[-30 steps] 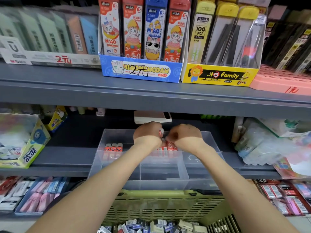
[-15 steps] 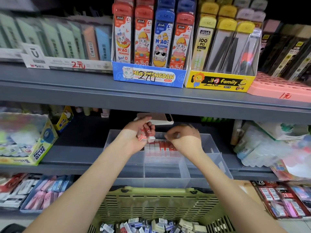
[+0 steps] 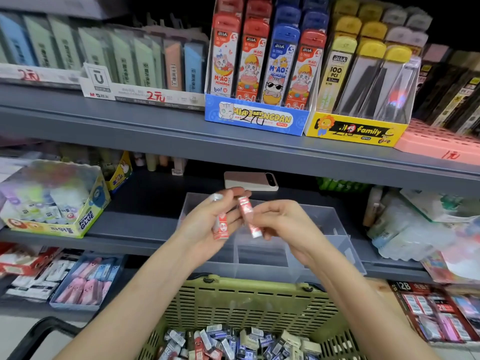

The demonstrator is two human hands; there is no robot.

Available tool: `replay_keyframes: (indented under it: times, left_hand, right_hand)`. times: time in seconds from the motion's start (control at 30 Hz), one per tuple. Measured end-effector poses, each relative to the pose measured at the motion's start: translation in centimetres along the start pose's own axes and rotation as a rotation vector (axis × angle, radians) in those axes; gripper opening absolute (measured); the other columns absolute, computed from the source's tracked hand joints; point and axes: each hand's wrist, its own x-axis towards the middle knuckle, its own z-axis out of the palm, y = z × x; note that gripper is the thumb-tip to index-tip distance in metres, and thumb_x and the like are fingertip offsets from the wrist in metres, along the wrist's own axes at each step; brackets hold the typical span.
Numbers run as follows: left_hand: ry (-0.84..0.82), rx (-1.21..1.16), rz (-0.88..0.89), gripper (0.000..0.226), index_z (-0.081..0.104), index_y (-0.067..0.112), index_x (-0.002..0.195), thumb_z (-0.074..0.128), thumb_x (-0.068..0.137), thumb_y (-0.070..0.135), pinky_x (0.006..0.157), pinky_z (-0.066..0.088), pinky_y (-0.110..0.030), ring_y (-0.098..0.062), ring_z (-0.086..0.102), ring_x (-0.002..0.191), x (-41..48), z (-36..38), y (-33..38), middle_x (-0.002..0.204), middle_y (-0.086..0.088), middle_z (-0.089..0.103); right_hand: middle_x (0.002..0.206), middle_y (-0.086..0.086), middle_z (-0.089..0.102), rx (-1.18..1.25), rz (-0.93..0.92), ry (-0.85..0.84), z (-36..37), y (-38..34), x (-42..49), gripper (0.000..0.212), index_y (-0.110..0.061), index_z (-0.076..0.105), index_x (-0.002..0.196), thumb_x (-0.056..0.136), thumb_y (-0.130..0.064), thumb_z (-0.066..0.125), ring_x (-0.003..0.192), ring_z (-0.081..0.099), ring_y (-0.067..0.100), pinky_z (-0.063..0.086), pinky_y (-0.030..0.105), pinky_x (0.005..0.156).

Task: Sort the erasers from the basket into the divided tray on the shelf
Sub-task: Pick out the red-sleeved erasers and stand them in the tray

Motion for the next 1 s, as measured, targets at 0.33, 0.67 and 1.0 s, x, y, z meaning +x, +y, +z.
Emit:
replay_keyframes:
  times: [0.33,0.67,1.0]
  left_hand:
    - [0.237,0.054,0.074,0.032,0.053,0.011,0.073,0.054,0.087,0.04,0.035,0.025,-0.018,-0.01,0.029,0.046,-4.9,-5.6,0.6,0.055,0.0,0.034]
    - [0.161,0.092,0.206,0.027,0.073,0.01,0.087,0.051,0.085,0.025,0.064,0.056,-0.024,-0.013,0.065,0.072,-5.4,-6.4,-0.2,0.08,-0.004,0.069]
    - [0.19,0.298,0.3,0.034,0.072,0.027,0.098,0.066,0.07,0.044,0.078,0.054,-0.027,-0.018,0.066,0.099,-6.0,-6.4,0.2,0.104,-0.005,0.069]
  right_hand:
    - [0.058,-0.004,0.069,0.061,0.208,0.173,-1.6,0.8,3.7,0.019,-0.011,0.067,0.077,0.078,0.009,0.065,0.048,0.061,0.008,0.053,0.02,0.047]
    - [0.053,0.007,0.057,-0.275,0.303,0.156,1.4,0.7,6.3,0.017,-0.008,0.06,0.064,0.076,-0.007,0.072,0.045,0.047,0.015,0.04,0.019,0.046]
    - [0.073,0.007,0.063,-0.178,0.192,0.178,1.1,1.6,6.5,0.013,-0.015,0.056,0.078,0.088,-0.007,0.056,0.07,0.066,0.027,0.057,0.032,0.067]
